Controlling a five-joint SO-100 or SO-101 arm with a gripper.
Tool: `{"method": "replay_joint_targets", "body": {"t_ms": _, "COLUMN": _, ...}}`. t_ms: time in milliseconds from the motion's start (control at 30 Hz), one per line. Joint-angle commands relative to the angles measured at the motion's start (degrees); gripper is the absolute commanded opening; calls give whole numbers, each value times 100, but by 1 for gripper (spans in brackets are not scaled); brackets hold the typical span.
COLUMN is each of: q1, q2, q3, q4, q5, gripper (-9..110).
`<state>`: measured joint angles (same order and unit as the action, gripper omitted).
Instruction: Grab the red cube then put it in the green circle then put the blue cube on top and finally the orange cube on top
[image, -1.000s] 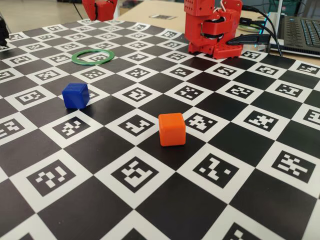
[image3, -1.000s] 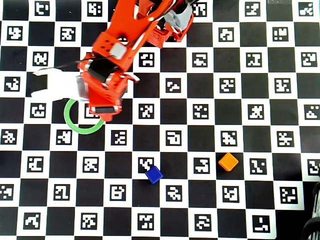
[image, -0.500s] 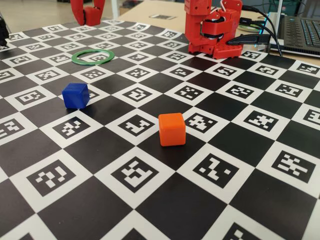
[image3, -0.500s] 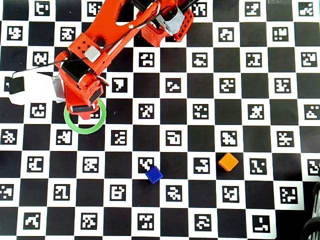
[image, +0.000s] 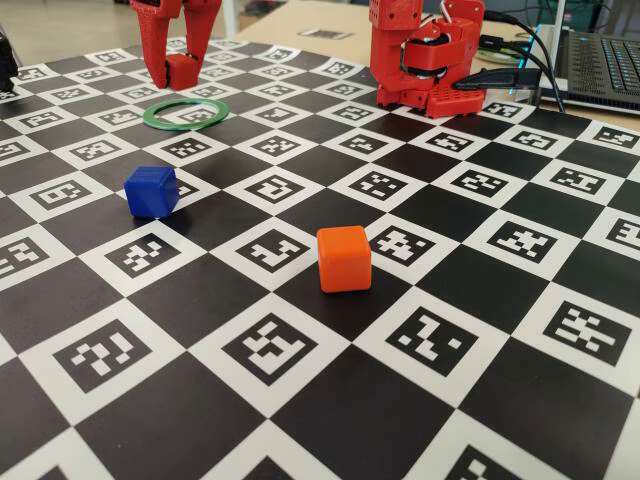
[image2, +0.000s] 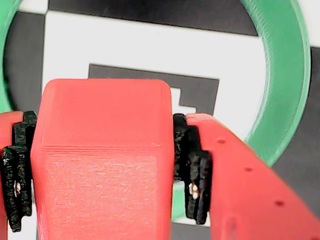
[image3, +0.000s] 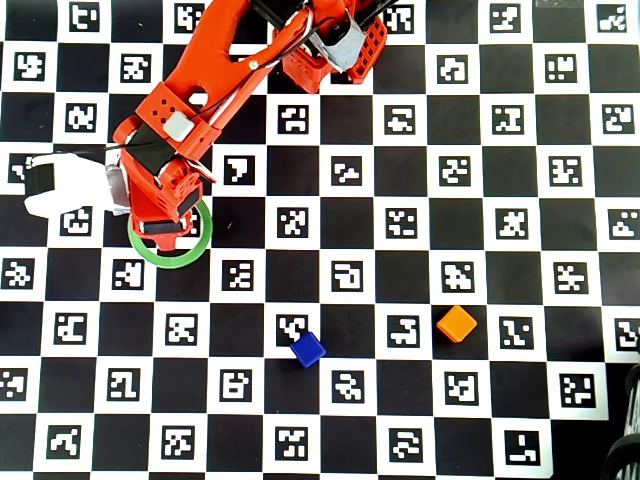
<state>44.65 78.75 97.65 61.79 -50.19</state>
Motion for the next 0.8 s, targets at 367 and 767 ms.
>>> {"method": "replay_joint_targets", "body": {"t_ms": 367, "q1": 149, "q2": -105, "q3": 132, "q4": -439, "q5": 193, "gripper": 7}}
{"method": "replay_joint_targets", "body": {"t_ms": 767, "q1": 149, "q2": -202, "q3": 281, "q4": -642, "q5": 220, "gripper": 7}}
